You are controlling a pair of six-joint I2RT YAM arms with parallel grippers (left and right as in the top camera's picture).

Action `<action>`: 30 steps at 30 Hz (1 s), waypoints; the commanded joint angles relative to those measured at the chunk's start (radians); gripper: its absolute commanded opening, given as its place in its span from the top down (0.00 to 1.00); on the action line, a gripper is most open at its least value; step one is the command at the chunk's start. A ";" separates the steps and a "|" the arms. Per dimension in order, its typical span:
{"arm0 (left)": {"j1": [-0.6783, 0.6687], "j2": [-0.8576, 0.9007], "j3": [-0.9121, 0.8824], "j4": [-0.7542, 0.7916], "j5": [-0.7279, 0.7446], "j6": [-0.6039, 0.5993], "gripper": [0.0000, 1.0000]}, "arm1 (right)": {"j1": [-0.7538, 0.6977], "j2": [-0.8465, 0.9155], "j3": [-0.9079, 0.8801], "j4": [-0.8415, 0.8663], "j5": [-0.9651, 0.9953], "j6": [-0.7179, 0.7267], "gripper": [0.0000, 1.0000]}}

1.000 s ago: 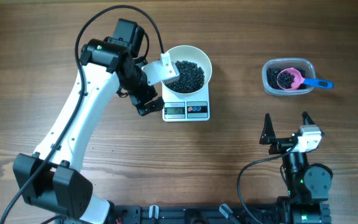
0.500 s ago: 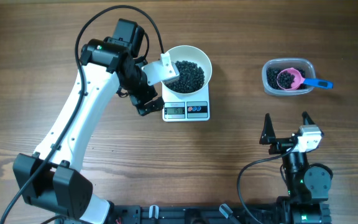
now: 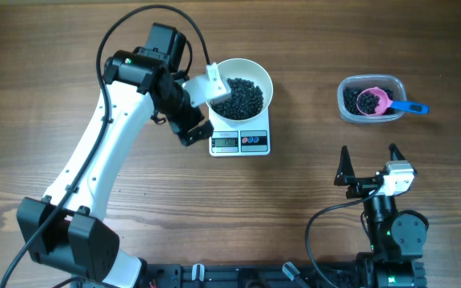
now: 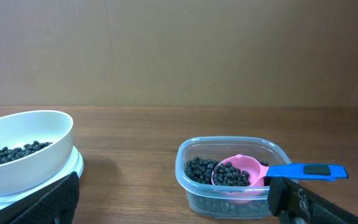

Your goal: Scoop item into bowl and weigh 150g on scale

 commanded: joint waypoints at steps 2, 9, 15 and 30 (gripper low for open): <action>0.020 -0.019 -0.005 0.146 0.031 -0.504 0.00 | 0.004 -0.002 0.000 0.002 -0.016 -0.011 0.00; 0.087 -0.171 -0.005 0.391 -0.020 -0.709 0.00 | 0.004 -0.002 0.000 0.002 -0.016 -0.010 0.00; 0.178 -0.302 -0.005 0.592 -0.045 -0.771 0.00 | 0.004 -0.002 0.000 0.002 -0.016 -0.010 0.00; 0.233 -0.746 -0.372 0.798 -0.314 -1.264 0.00 | 0.004 -0.002 0.000 0.002 -0.016 -0.011 0.00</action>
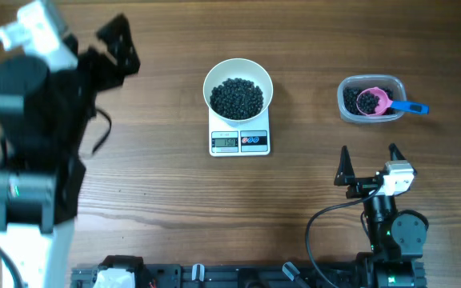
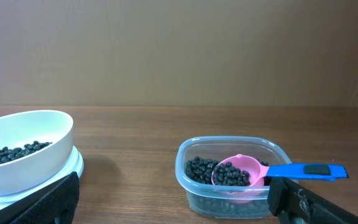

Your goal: Scoop item into bowl and weigh 150g on scale

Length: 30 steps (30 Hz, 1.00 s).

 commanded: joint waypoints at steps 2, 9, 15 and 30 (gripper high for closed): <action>0.004 -0.222 -0.301 0.210 -0.029 -0.046 0.00 | 0.004 -0.003 0.000 0.002 -0.016 -0.010 0.00; 0.004 -0.499 -0.689 0.562 -0.028 -0.049 0.00 | 0.004 -0.003 0.000 0.002 -0.016 -0.010 0.00; 0.004 -0.716 -0.900 0.702 -0.028 -0.049 0.00 | 0.004 -0.003 0.000 0.001 -0.016 -0.010 0.00; 0.064 -1.057 -1.187 0.726 -0.041 -0.172 0.00 | 0.004 -0.003 0.000 0.002 -0.016 -0.010 0.00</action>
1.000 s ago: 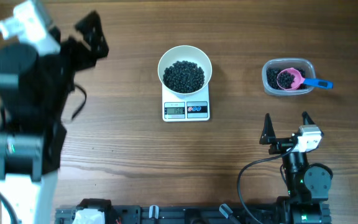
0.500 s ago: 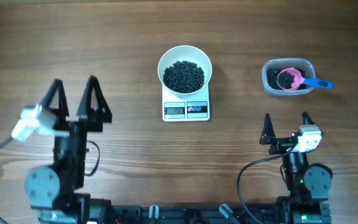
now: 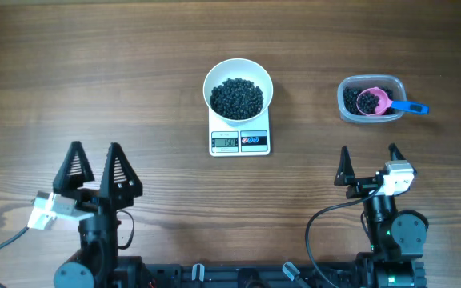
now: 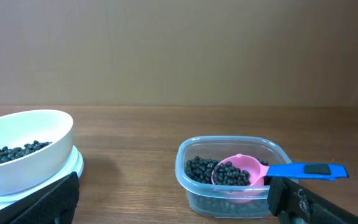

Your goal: Scoop item into bowl and weigh 150g on scale

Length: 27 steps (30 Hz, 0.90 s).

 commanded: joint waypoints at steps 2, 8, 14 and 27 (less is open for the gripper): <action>0.010 -0.010 -0.073 0.016 -0.036 -0.028 0.00 | 0.004 -0.004 0.000 0.002 -0.016 -0.010 0.00; 0.045 -0.010 -0.202 0.002 -0.064 -0.024 0.00 | 0.004 -0.004 0.000 0.002 -0.016 -0.010 0.00; 0.037 -0.010 -0.202 -0.214 -0.036 0.236 0.00 | 0.004 -0.004 0.000 0.002 -0.016 -0.010 0.00; 0.009 -0.010 -0.202 -0.307 -0.024 0.500 0.00 | 0.004 -0.004 0.000 0.002 -0.016 -0.010 0.00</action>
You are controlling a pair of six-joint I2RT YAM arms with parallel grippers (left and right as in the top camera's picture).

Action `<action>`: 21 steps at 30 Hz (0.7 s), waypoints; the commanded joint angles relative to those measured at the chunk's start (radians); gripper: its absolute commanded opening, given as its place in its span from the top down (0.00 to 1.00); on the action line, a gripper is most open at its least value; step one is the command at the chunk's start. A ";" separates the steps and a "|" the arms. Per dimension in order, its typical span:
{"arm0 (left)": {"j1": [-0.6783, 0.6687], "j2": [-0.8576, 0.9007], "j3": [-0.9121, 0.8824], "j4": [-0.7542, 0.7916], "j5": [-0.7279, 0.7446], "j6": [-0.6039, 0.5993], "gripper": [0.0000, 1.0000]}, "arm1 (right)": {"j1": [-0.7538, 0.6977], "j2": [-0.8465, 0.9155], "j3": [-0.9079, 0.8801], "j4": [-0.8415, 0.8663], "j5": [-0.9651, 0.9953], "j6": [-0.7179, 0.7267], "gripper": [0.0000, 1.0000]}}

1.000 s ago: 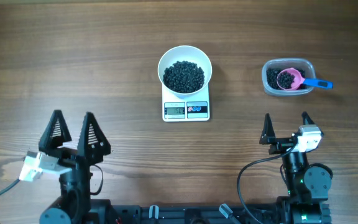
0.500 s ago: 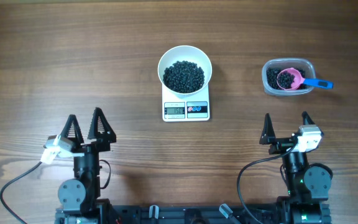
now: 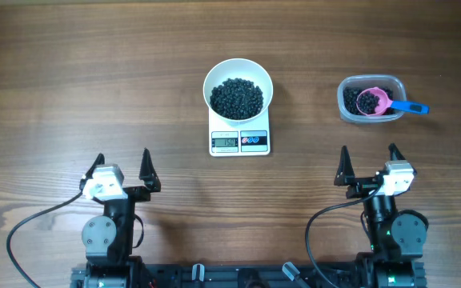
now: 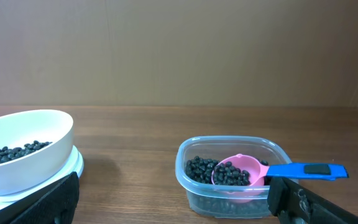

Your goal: Scoop item into bowl and weigh 150g on scale

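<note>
A white bowl (image 3: 238, 90) holding black beans sits on a small white scale (image 3: 239, 142) at the table's middle back; the bowl (image 4: 23, 149) also shows at the left of the right wrist view. A clear plastic tub (image 3: 369, 99) of black beans stands at the back right, with a pink scoop (image 4: 236, 174) on a blue handle (image 3: 410, 106) resting in it, beans inside. My left gripper (image 3: 120, 170) is open near the front left, empty. My right gripper (image 3: 366, 160) is open near the front right, empty, its fingers (image 4: 58, 202) wide apart and the tub (image 4: 234, 176) beyond them.
The scale's display (image 3: 226, 142) is lit, its digits too small to read. Cables run from both arm bases along the front edge. A plain brown wall stands behind the wooden table (image 3: 70, 72).
My left arm has moved right and settled at its base, the gripper now upright and open near the front left. The right arm, bowl, scale and tub have not moved.
My left gripper was first at the bowl's left rim, next to the scale. It was then up at the far left of the overhead view, then down near the front left, and now rests open. The right gripper stayed open and still throughout.
</note>
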 commanded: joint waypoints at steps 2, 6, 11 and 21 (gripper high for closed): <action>-0.005 -0.011 -0.002 -0.003 0.006 0.045 0.00 | 0.004 -0.004 0.000 0.002 -0.016 -0.010 0.00; 0.000 -0.011 -0.002 -0.003 0.006 0.045 0.00 | 0.004 -0.004 0.000 0.002 -0.016 -0.010 0.00; 0.068 -0.011 -0.002 -0.003 0.006 0.045 0.00 | 0.004 -0.004 0.000 0.002 -0.016 -0.010 0.00; 0.109 -0.011 -0.002 -0.003 0.006 0.045 0.00 | 0.004 -0.004 0.000 0.002 -0.016 -0.010 0.00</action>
